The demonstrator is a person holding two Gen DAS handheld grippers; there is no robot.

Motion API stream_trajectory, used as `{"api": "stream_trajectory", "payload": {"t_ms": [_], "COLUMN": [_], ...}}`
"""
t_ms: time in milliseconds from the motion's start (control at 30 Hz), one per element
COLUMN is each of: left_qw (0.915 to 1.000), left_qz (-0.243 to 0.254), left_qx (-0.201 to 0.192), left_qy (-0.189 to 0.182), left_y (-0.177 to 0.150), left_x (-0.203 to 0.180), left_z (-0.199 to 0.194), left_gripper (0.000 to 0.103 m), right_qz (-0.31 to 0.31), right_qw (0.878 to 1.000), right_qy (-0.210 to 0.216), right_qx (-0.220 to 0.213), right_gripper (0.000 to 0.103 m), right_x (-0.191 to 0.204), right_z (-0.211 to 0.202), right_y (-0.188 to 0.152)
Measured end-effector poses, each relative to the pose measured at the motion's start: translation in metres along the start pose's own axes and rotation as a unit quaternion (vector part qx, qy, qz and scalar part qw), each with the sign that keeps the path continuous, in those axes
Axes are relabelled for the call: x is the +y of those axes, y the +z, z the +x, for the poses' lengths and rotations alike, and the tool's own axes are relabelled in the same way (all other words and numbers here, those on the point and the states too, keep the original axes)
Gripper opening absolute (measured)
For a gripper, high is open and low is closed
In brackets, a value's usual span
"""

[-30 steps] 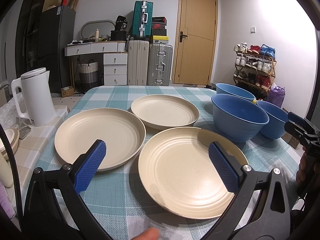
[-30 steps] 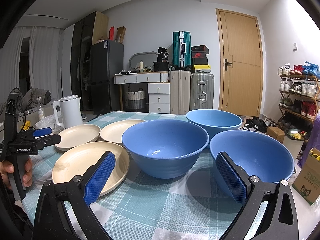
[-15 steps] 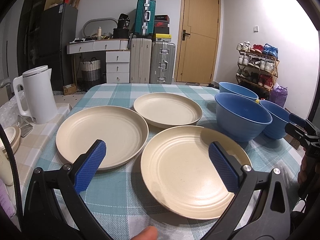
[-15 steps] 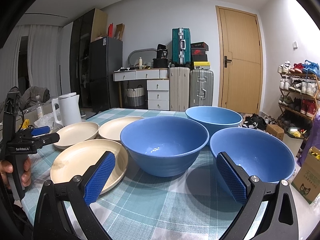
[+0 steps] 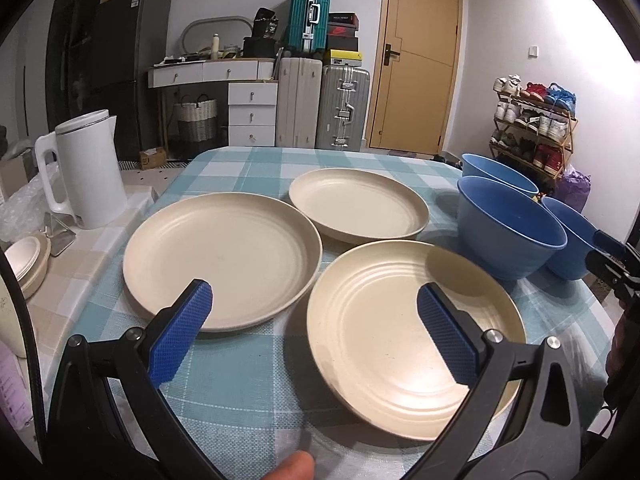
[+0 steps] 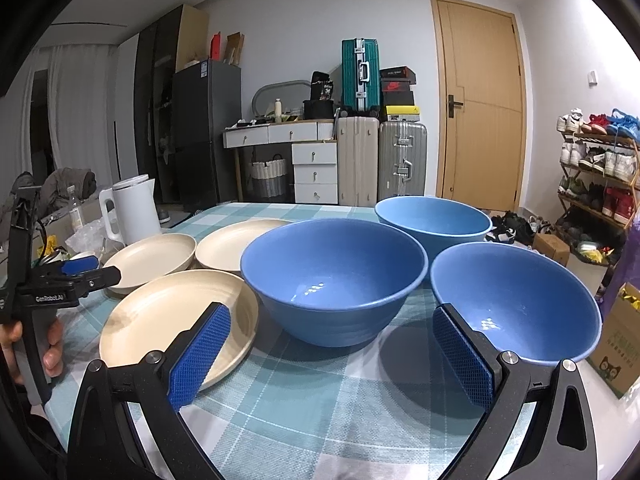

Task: Organize plates and bowls
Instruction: 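Move the left tool to a cream plate rim while the right tool approaches another plate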

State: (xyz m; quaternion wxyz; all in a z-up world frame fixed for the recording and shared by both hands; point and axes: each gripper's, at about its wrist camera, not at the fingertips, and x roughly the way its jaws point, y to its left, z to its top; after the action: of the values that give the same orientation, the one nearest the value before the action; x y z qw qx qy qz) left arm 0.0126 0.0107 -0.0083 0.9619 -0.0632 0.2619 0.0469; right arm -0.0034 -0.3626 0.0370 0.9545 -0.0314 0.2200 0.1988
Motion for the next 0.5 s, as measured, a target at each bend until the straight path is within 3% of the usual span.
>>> {"api": "stream_trajectory", "payload": {"t_ms": [500], "left_qw": [0.9987], "left_qz": [-0.044], "left_qx": [0.012], "left_qy": [0.020], "left_y": [0.024], "left_x": [0.029], "left_z": [-0.015], "left_gripper": [0.102], "right_qz": [0.008], "right_qw": [0.999], "right_qy": [0.034], "right_qx": [0.030], "right_gripper": [0.103], "right_x": [0.030], "right_z": [0.010], "right_y": [0.028]}}
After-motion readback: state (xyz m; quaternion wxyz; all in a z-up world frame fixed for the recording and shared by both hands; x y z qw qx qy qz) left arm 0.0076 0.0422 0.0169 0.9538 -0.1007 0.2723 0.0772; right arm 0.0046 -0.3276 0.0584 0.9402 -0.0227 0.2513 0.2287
